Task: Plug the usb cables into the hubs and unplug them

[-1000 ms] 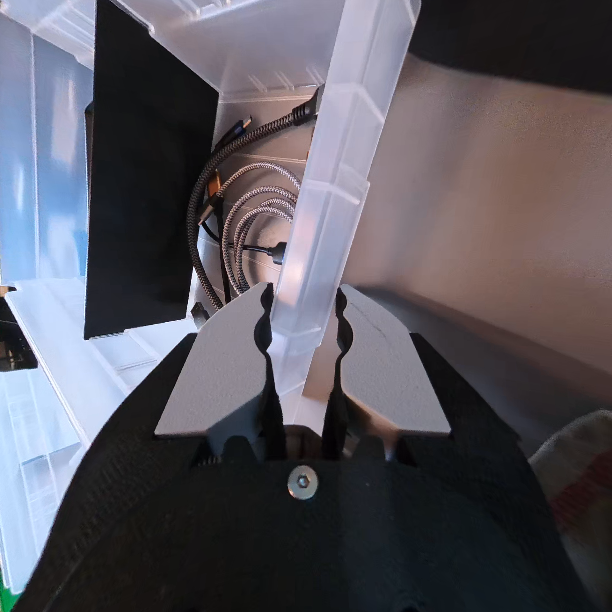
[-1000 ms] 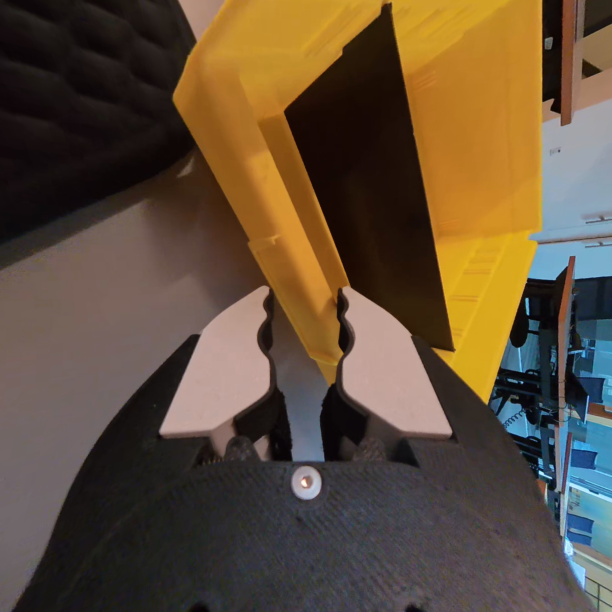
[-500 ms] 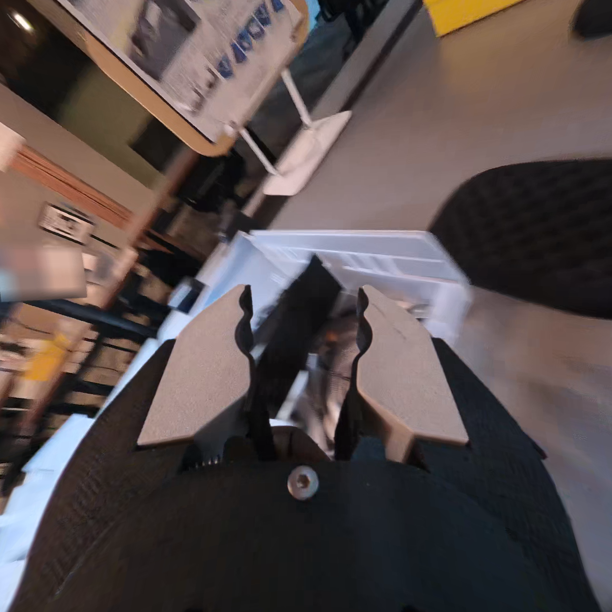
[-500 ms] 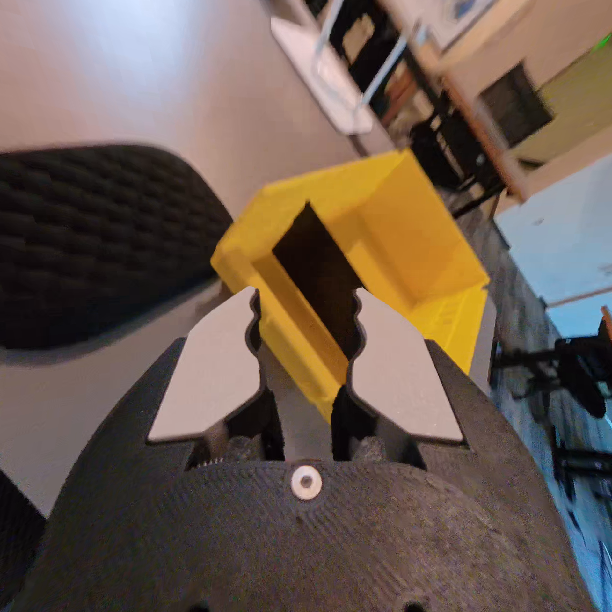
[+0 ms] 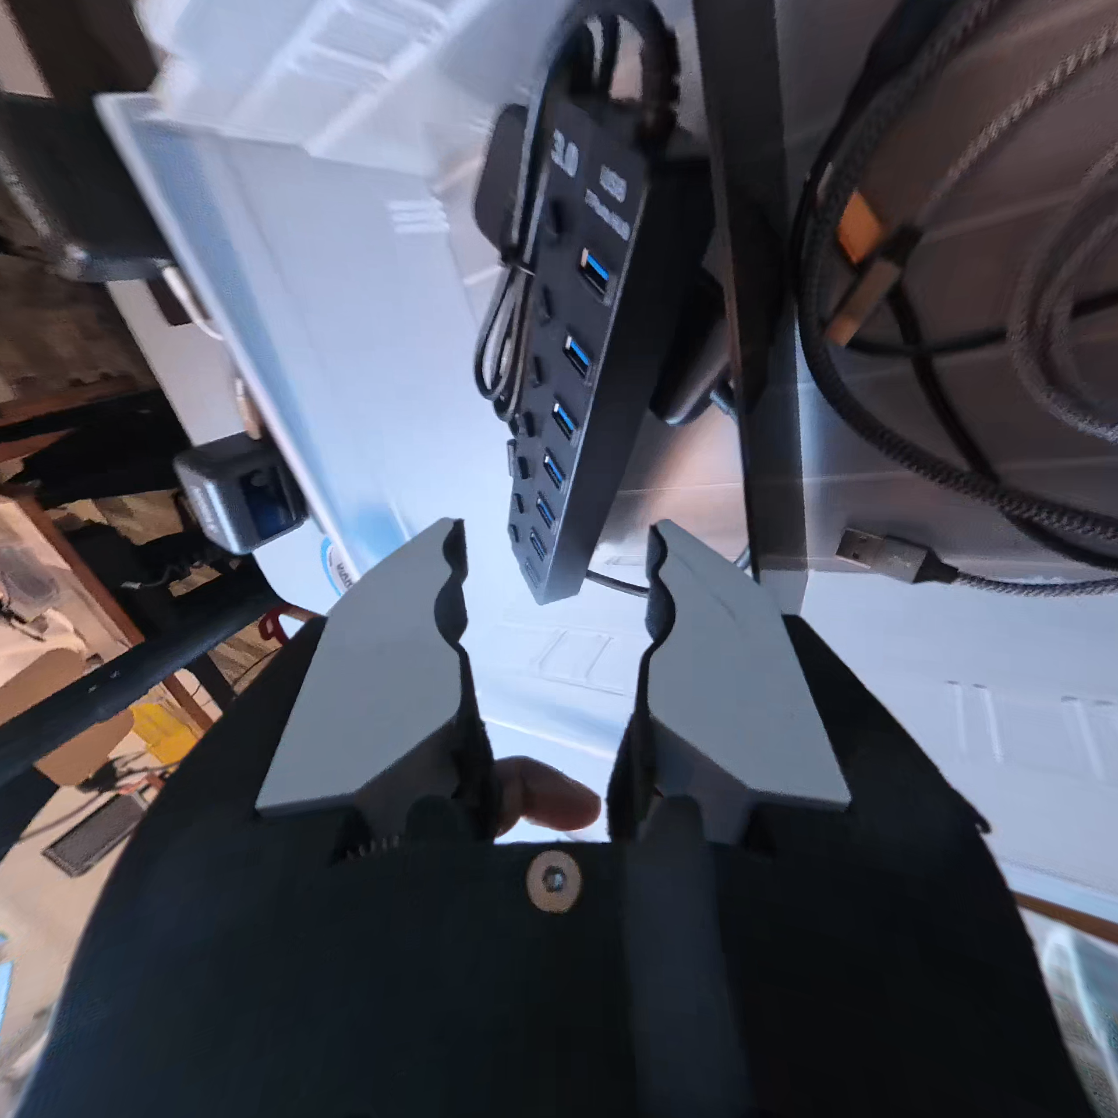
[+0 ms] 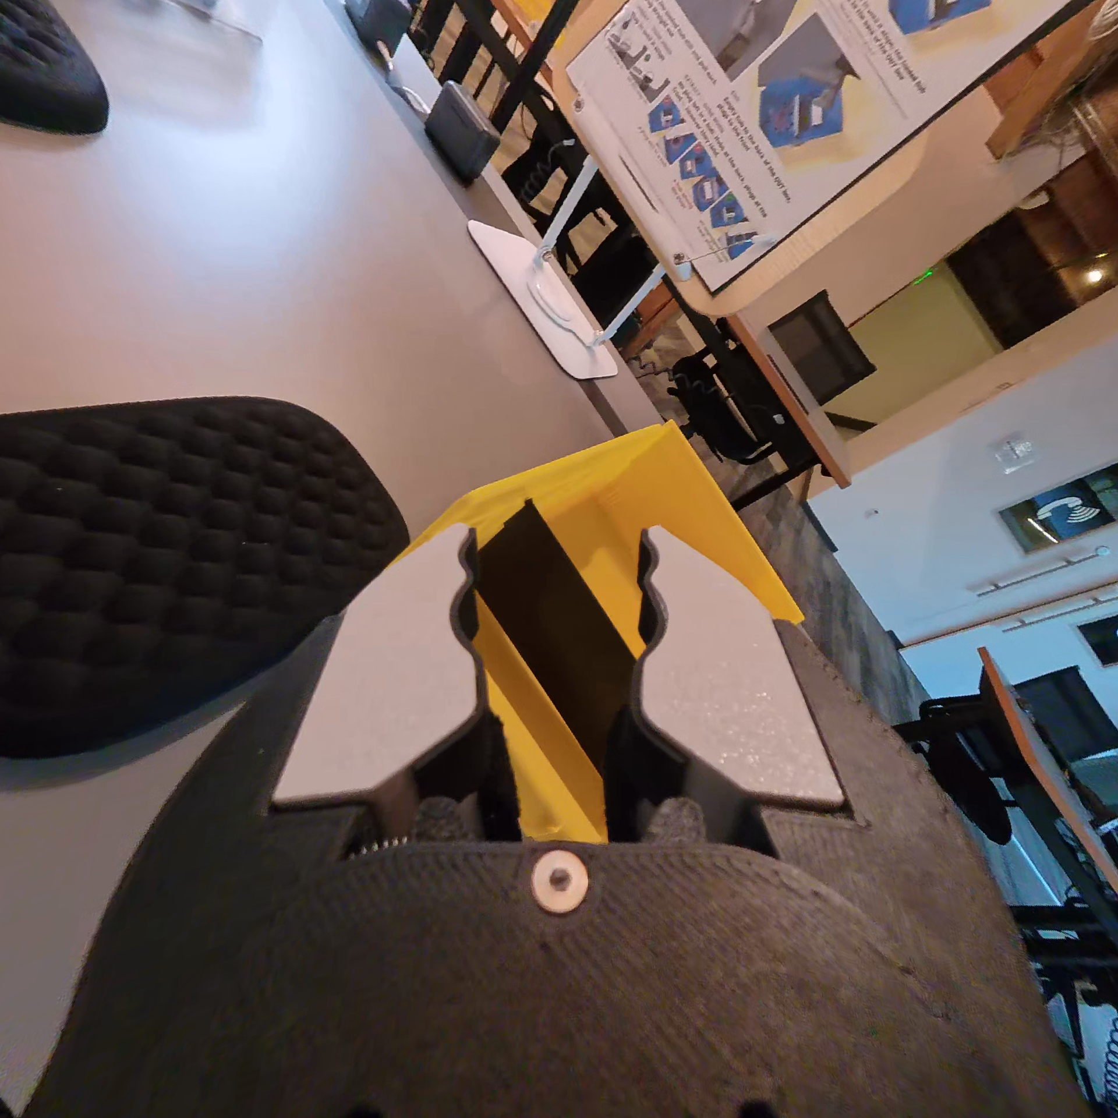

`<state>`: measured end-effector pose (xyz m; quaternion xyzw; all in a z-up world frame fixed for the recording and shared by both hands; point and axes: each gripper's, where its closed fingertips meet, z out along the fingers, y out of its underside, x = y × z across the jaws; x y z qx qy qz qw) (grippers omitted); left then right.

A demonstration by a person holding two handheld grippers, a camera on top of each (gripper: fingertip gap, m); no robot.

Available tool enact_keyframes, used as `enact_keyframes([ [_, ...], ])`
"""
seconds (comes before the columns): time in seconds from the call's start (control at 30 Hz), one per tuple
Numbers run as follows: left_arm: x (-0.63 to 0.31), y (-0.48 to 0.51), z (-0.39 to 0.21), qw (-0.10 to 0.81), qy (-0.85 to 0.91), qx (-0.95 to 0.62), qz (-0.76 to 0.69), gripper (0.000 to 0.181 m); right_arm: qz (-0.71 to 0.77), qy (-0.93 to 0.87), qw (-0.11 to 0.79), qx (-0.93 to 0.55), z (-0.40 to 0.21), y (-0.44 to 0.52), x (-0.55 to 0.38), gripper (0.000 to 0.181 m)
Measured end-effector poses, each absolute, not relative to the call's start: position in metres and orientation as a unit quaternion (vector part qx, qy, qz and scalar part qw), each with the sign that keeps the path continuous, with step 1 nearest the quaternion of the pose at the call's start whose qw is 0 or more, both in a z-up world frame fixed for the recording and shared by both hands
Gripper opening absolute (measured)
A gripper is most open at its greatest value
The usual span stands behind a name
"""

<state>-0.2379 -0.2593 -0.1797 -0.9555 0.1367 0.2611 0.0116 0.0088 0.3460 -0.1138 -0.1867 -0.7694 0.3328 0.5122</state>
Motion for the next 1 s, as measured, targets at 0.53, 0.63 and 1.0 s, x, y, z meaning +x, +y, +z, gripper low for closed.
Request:
enact_keyframes([
  [0.53, -0.250, -0.251, -0.201, 0.043, 0.150, -0.934, 0.322, 0.024, 0.329, -0.773, 0.506, -0.193, -0.127, 0.344, -0.003, 0.050],
  [0.63, -0.248, -0.252, -0.188, 0.062, 0.128, -0.921, 0.363, 0.023, 0.326, -0.776, 0.507, -0.189, -0.127, 0.343, -0.003, 0.050],
  [1.0, -0.217, -0.237, -0.070, 0.151, -0.005, -0.788, 0.597, 0.022, 0.365, -0.763, 0.509, -0.160, -0.115, 0.320, -0.001, 0.048],
])
